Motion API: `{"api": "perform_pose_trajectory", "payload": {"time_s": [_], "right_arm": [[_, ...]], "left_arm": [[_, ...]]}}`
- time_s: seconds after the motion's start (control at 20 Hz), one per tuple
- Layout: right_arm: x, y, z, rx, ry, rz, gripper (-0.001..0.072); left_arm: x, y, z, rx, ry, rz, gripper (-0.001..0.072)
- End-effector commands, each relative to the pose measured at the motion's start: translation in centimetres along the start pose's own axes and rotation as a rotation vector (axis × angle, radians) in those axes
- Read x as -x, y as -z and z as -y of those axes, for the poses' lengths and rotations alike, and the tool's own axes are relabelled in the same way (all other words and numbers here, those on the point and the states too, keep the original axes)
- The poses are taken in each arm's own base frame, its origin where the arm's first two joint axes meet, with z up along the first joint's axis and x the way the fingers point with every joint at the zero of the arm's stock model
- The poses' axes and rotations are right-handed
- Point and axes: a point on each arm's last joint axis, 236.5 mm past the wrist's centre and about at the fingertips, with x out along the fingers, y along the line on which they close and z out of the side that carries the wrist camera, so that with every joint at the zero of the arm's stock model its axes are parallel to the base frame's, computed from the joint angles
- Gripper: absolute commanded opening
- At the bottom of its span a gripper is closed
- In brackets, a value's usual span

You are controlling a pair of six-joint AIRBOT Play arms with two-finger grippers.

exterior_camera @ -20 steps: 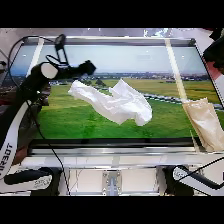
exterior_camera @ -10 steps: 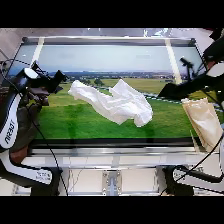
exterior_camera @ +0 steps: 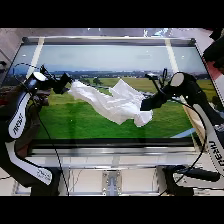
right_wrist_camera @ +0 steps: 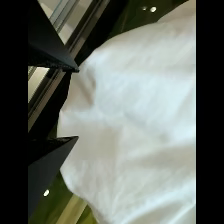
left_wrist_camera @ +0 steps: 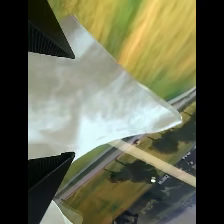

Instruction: Fold the shirts.

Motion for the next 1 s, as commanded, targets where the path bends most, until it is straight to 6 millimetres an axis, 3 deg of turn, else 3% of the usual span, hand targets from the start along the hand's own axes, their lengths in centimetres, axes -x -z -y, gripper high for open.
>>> {"api": "perform_pose_trajectory", "payload": {"time_s": [0.0, 0.2, 0.25, 0.4, 0.5, 0.55, 0.6, 0.65, 0.95], "right_arm": [[-3.3, 0.8, -2.6, 0.137, -0.015, -0.096, 0.0463], [-6.5, 0.9, -3.0, 0.23, 0.05, -0.156, 0.0463], [-6.8, 0.7, -2.7, 0.24, 0.069, -0.154, 0.0456], [-6.8, -0.3, -1.3, 0.25, 0.123, -0.117, 0.0325], [-6.7, -0.8, -0.8, 0.253, 0.145, -0.101, 0.0308], [-6.7, -0.9, -0.6, 0.254, 0.153, -0.096, 0.0292], [-6.7, -1.0, -0.6, 0.255, 0.154, -0.091, 0.0117], [-6.7, -1.1, -0.5, 0.256, 0.158, -0.087, 0.0024], [-6.6, -1.1, -0.4, 0.259, 0.164, -0.087, 0.0018]], "left_arm": [[-1.8, -0.3, 1.6, -0.03, 0.024, 0.004, 0.0648], [-3.6, 0.2, 2.0, -0.044, 0.023, -0.016, 0.0643], [-4.0, 0.4, 1.8, -0.045, 0.019, -0.023, 0.0601], [-5.1, 0.7, 1.2, -0.038, 0.009, -0.035, 0.0565], [-5.4, 0.4, 1.2, -0.038, 0.011, -0.021, 0.0469], [-5.4, 0.1, 1.3, -0.04, 0.013, -0.014, 0.0379], [-5.3, -0.1, 1.4, -0.045, 0.016, -0.008, 0.012], [-5.2, -0.3, 1.7, -0.084, 0.024, -0.001, 0.0012], [-4.6, -0.4, 3.3, -0.105, 0.068, -0.003, 0.001]]}}
